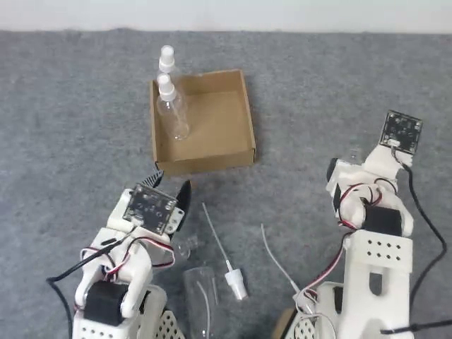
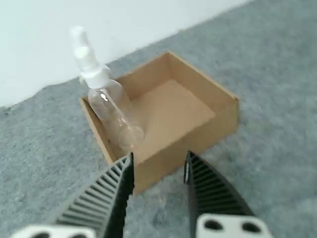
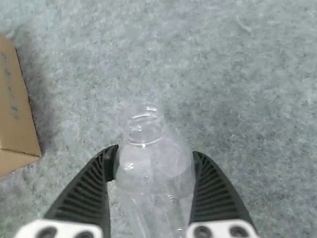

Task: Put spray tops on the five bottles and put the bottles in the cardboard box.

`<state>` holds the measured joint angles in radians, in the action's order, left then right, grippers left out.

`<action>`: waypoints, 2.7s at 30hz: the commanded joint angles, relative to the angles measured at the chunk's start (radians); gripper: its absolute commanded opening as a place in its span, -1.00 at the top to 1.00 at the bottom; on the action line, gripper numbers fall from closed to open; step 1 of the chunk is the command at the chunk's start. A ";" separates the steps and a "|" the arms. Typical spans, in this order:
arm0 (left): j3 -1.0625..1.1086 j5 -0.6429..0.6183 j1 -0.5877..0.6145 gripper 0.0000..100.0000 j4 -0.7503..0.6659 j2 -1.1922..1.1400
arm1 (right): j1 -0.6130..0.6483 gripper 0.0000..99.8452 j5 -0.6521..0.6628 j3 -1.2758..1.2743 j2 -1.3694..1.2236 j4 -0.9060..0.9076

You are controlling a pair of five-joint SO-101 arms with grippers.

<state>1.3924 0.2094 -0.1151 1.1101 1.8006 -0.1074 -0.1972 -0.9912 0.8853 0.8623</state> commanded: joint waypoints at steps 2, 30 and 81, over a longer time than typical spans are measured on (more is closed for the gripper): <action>-0.156 0.028 -0.029 0.69 0.083 -0.226 | -0.008 0.99 -0.005 0.012 0.036 -0.030; -0.438 0.074 -0.216 0.69 0.127 -0.999 | -0.018 0.98 -0.002 0.011 0.033 -0.030; -0.472 0.500 -0.835 0.53 0.245 -1.320 | -0.387 0.98 -0.034 -0.048 0.039 -0.237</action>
<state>0.8861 0.7066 -0.9421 1.4400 0.4841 -0.4787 -0.2217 -1.0510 0.8853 0.6536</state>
